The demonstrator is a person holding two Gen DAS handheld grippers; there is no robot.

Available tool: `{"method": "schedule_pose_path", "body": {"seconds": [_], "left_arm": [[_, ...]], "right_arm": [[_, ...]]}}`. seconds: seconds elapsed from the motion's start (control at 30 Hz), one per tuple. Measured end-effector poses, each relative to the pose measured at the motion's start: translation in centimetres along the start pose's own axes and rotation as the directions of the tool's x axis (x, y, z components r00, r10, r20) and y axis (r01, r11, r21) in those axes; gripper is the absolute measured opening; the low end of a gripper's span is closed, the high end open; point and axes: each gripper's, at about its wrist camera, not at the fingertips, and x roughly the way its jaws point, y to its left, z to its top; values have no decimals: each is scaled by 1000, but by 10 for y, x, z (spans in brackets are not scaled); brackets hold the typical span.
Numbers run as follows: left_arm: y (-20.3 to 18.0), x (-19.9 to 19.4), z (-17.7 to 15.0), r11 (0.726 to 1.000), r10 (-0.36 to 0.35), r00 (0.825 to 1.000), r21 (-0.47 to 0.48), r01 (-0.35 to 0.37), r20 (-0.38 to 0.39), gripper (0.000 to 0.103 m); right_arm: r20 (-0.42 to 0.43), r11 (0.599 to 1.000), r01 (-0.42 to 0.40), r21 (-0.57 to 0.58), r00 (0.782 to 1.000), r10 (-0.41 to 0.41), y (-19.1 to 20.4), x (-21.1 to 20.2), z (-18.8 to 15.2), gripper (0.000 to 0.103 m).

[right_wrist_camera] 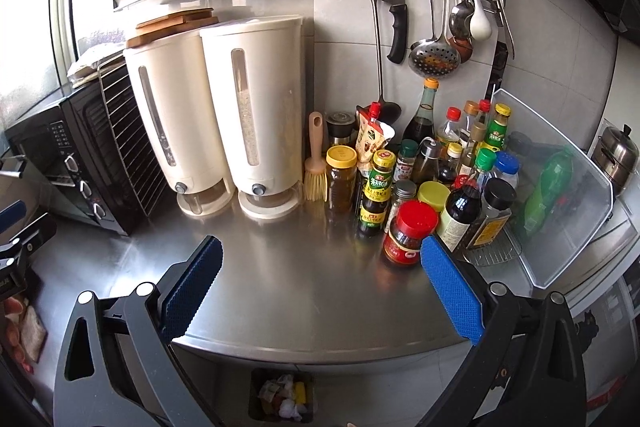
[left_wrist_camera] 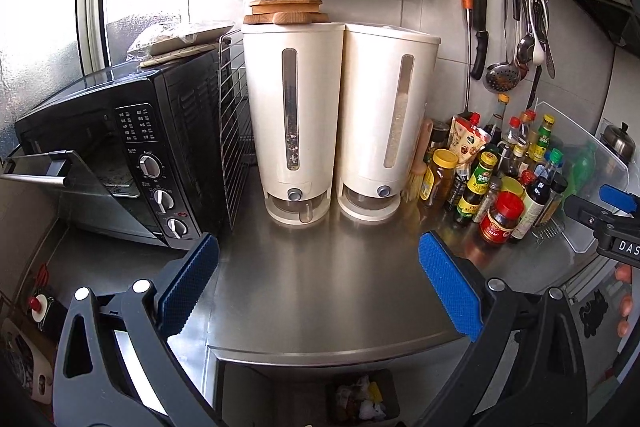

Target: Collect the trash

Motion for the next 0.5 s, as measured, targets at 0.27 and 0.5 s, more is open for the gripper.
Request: {"method": "schedule_pose_path", "body": {"seconds": [0.27, 0.5], "left_arm": [[0, 7, 2, 1000, -14, 1000, 6, 14, -15, 95], [-1, 7, 3, 1000, -12, 1000, 3, 12, -2, 95]], "right_arm": [[-6, 1000, 2, 7, 1000, -2, 0, 5, 3, 100], [-10, 1000, -15, 11, 1000, 15, 1, 7, 5, 100]]}}
